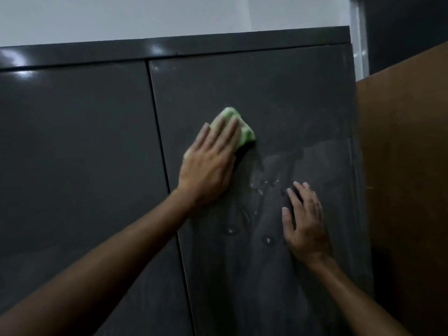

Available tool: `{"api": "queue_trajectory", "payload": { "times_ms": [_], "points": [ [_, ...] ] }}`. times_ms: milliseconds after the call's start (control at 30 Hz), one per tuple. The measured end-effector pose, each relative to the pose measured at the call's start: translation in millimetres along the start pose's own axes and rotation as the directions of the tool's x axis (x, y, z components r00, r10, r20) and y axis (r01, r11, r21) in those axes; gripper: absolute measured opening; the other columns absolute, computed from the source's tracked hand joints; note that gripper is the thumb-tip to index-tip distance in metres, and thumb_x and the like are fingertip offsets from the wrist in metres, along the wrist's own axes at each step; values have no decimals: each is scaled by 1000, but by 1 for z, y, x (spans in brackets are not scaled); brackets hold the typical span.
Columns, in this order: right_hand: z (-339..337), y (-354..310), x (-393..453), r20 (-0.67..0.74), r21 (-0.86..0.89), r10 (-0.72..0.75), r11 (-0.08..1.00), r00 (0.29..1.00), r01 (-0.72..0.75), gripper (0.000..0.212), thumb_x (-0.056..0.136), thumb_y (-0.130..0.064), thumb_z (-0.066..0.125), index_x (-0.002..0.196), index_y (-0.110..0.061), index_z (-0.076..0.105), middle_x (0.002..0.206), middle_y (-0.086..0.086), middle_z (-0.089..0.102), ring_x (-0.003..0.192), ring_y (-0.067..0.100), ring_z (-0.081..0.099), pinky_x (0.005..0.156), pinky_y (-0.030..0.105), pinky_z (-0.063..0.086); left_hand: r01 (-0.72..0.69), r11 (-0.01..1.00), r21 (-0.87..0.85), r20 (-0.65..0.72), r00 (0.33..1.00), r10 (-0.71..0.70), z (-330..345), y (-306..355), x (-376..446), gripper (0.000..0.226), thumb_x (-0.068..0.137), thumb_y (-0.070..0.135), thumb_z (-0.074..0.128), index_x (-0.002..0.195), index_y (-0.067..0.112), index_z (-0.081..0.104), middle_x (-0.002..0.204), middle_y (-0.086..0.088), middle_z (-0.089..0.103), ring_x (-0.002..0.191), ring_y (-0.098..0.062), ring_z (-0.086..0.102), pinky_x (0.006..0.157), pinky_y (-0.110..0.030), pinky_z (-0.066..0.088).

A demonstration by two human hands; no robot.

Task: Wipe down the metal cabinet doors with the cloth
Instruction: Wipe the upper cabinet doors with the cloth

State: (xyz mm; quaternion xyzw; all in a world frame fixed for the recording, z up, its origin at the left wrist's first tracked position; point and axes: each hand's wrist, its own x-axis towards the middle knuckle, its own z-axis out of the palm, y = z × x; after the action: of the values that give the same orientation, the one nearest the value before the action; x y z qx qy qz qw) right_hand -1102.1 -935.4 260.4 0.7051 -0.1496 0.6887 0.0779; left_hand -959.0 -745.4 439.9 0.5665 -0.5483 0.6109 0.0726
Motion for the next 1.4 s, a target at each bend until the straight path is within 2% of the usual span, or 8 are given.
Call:
{"api": "queue_trajectory", "payload": {
  "times_ms": [167,367,500,700,900,1133,1300,1400],
  "points": [
    [3,12,-6,-14,-29,-67,997,998,66,46,100,-18,54,141,1,56,152,19,47,147,36,37,121,55,31,-493,869,-30,158,857,491,17,14,-1,61,107,32,35,164,12,27,173,-6,20,161,-25,14,131,-45,10],
    [2,23,-10,36,-4,-141,990,989,141,49,100,-24,52,143,1,54,155,20,44,149,37,34,122,55,27,-9,1000,-24,-27,1000,8,19,53,21,59,108,29,41,163,10,30,172,-8,22,161,-27,15,131,-47,13],
    [-15,47,-11,116,81,-325,945,939,317,46,101,-25,54,139,1,58,150,21,50,147,37,38,120,56,32,-496,868,-12,165,855,491,25,54,19,61,106,31,40,163,11,30,172,-7,24,160,-26,18,130,-46,13],
    [-33,94,-8,152,102,-421,906,894,410,46,100,-27,55,138,-3,60,150,18,51,146,34,41,115,58,38,200,980,24,-68,978,-198,10,54,77,58,111,30,36,165,10,26,173,-9,20,162,-28,12,132,-47,12],
    [-44,124,-11,224,127,-528,849,819,513,45,99,-25,57,140,-6,61,153,17,49,147,34,39,115,57,38,-551,835,-13,255,805,535,22,70,71,58,110,33,34,165,16,23,174,-4,18,161,-24,13,131,-46,12],
    [-41,133,-12,184,164,-551,834,814,528,46,97,-24,60,140,-8,61,156,15,46,149,33,36,117,54,37,318,948,-1,-104,943,-316,19,95,120,59,110,30,38,165,11,25,173,-11,19,161,-29,12,132,-47,9],
    [-38,134,-14,163,187,-558,828,814,529,44,96,-21,63,138,-8,63,157,13,45,150,32,36,118,53,37,-533,842,-82,238,810,536,46,134,109,59,110,31,39,165,16,26,173,-4,21,161,-23,14,132,-46,12],
    [-36,138,-14,155,160,-580,813,799,559,43,98,-23,61,139,-9,62,157,12,45,150,31,36,118,51,37,-472,878,-77,211,853,477,41,110,130,56,110,32,36,164,18,28,172,-4,23,161,-24,15,132,-44,8]
  ]
}}
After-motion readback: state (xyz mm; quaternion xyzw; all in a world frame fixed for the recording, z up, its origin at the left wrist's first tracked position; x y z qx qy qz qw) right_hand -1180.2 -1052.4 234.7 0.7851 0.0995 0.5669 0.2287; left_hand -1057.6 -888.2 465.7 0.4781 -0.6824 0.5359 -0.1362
